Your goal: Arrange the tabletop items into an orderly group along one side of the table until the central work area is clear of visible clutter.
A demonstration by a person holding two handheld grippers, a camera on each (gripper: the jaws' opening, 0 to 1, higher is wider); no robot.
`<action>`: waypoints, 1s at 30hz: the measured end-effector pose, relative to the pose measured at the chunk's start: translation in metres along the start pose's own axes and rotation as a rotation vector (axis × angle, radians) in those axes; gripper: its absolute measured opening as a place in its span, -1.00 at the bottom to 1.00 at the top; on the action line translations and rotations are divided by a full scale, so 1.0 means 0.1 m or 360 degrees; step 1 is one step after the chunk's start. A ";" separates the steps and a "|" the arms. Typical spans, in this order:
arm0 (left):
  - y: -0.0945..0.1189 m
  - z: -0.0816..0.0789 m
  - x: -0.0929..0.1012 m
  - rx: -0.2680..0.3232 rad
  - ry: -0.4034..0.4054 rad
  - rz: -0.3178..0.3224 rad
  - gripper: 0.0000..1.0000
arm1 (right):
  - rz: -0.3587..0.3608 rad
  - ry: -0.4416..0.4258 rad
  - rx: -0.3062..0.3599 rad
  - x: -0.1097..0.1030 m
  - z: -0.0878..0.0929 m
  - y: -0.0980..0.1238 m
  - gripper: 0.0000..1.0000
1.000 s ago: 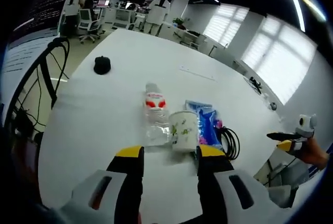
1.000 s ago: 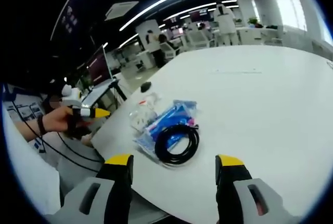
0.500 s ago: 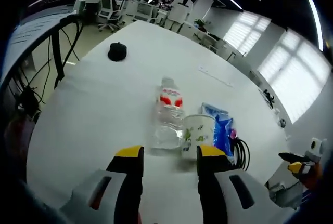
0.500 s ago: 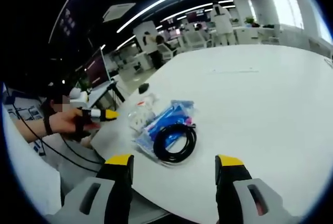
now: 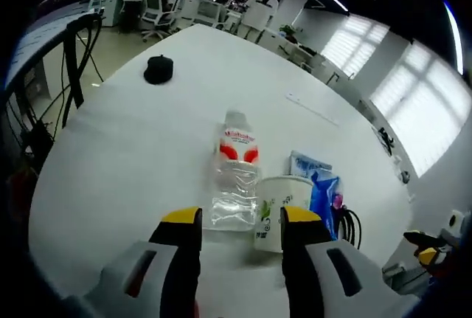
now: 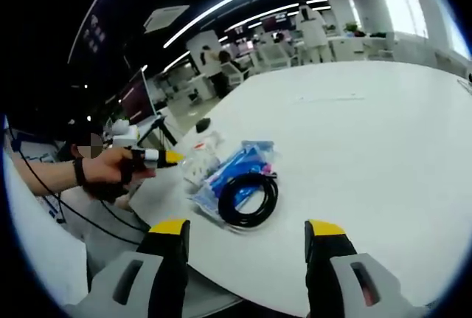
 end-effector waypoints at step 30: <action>-0.27 -0.02 -0.25 -0.0110 -0.0069 -0.0077 -0.28 | 0.0039 -0.0015 -0.0014 0.09 -0.01 0.09 0.26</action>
Point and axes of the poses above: the point that each gripper's makers call its tool centre point, and the gripper's own axes: y roughly backward along the fingers, x roughly to its right, z roughly out of its underside, the point moved 8 cm from there along y, roughly backward along the fingers, and after that the axes turned 1 degree about -x, right-handed, at the moved point
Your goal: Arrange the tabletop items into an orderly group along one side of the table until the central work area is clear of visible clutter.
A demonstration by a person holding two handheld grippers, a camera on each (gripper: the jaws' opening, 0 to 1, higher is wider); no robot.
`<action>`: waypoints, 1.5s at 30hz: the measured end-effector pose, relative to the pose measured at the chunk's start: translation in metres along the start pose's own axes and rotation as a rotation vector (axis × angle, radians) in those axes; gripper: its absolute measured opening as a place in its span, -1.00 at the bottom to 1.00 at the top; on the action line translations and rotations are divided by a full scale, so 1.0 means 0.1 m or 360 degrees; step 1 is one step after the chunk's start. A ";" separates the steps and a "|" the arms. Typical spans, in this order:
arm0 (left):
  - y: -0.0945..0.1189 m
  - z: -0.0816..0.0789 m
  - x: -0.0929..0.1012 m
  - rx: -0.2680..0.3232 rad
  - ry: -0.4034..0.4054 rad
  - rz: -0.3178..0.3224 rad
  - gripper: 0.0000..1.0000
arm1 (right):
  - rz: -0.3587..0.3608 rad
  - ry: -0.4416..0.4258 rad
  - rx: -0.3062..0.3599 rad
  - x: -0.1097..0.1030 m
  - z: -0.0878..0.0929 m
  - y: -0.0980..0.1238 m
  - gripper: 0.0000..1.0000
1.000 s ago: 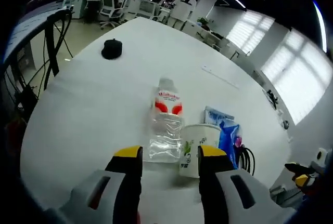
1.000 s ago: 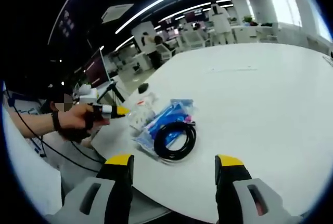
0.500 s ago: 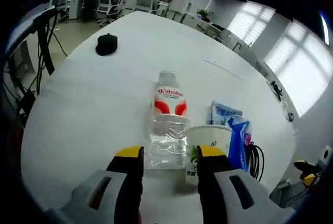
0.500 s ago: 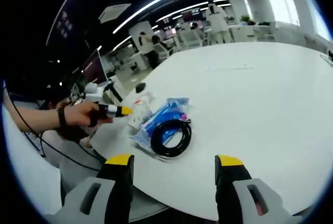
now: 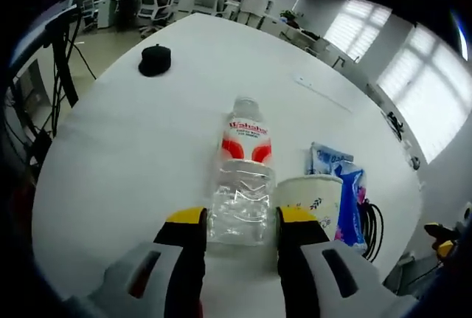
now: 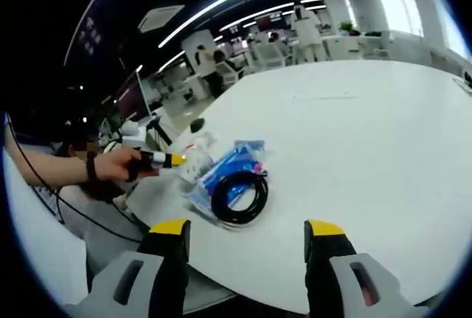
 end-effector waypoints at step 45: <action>0.80 0.80 -0.26 -0.0145 0.0119 -0.0161 -0.28 | -0.0187 0.0082 -0.0017 -0.18 -0.32 -0.58 0.23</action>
Point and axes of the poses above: the point that each gripper's makers call its tool centre point, and the gripper's own axes: y roughly backward along the fingers, x roughly to its right, z roughly out of its underside, the point moved 8 cm from there along y, roughly backward along the fingers, and after that the axes turned 1 degree about -x, right-handed, at the moved point
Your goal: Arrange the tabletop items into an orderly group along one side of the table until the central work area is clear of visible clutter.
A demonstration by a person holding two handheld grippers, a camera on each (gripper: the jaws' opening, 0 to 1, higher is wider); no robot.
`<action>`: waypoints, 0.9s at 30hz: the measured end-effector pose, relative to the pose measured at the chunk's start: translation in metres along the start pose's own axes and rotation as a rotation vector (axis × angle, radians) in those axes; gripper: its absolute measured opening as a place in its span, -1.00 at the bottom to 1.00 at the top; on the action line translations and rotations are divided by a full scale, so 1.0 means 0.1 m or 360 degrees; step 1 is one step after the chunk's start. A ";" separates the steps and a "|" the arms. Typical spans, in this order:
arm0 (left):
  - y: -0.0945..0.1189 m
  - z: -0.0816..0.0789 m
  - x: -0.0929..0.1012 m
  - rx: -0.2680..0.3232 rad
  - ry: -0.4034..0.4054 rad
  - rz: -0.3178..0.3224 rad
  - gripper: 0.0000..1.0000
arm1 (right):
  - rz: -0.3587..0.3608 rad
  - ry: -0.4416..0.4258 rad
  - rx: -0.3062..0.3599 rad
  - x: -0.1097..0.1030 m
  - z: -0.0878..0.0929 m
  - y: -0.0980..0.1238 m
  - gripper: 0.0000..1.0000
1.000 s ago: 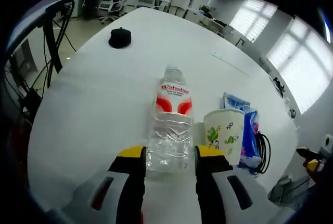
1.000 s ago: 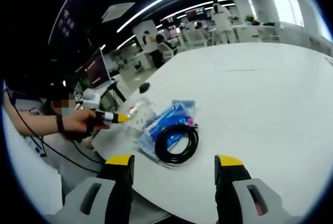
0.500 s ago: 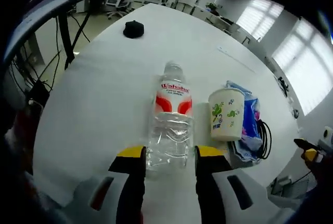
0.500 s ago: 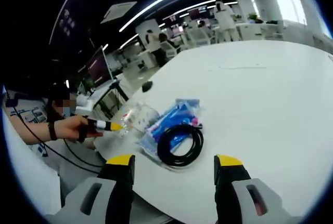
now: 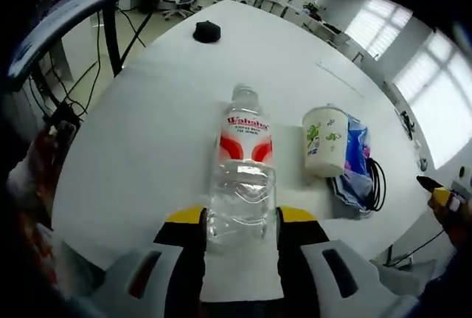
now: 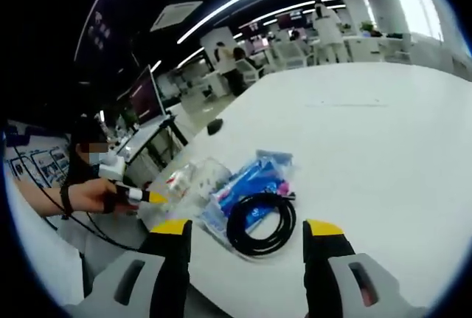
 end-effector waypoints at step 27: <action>0.15 0.08 0.03 -0.0008 0.0007 -0.0029 -0.26 | -0.0029 0.0004 -0.0036 -0.03 0.05 0.01 0.23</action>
Point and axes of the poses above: the point that each gripper's makers call its tool centre point, and the gripper's own axes: y roughly backward along the fingers, x roughly to its right, z roughly out of its underside, the point moved 8 cm from there along y, roughly backward along the fingers, and after that the axes turned 1 degree about -x, right-handed, at the moved point
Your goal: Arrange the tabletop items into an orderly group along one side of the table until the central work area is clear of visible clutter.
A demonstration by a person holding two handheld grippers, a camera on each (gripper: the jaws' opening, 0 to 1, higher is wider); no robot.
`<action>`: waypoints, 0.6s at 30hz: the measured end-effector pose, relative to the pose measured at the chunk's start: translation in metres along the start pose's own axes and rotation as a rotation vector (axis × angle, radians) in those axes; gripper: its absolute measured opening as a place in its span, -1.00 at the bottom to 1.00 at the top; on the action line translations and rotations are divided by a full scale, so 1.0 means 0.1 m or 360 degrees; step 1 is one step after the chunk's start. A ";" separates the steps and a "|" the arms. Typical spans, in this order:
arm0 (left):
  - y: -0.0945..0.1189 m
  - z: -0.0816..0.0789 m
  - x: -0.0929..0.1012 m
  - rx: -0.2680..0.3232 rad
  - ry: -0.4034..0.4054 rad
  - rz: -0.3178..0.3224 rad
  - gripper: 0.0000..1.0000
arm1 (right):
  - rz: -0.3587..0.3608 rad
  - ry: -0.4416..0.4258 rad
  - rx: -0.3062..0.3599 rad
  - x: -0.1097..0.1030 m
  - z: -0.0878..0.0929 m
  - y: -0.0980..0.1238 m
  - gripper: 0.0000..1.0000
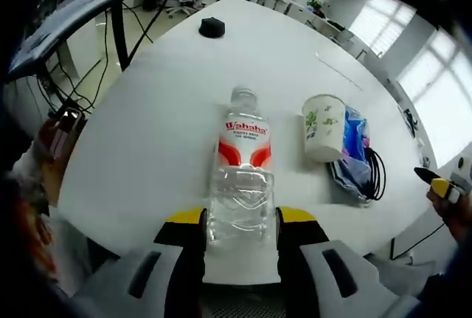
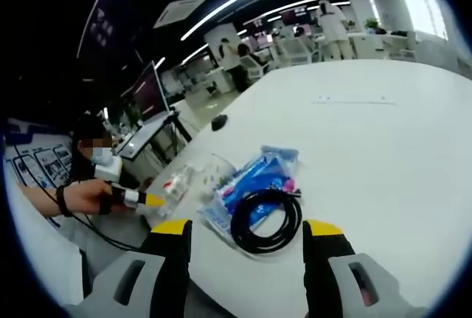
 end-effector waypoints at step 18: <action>-0.25 -0.47 0.07 -0.0073 -0.0203 0.0025 -0.15 | 0.0025 -0.0023 -0.0024 0.04 0.04 0.07 0.23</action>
Point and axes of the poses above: the point that each gripper's makers call its tool centre point, and the gripper's own axes: y roughly backward along the fingers, x roughly to its right, z roughly out of its underside, the point moved 8 cm from there along y, roughly backward along the fingers, and after that the axes turned 1 degree about -x, right-handed, at the moved point
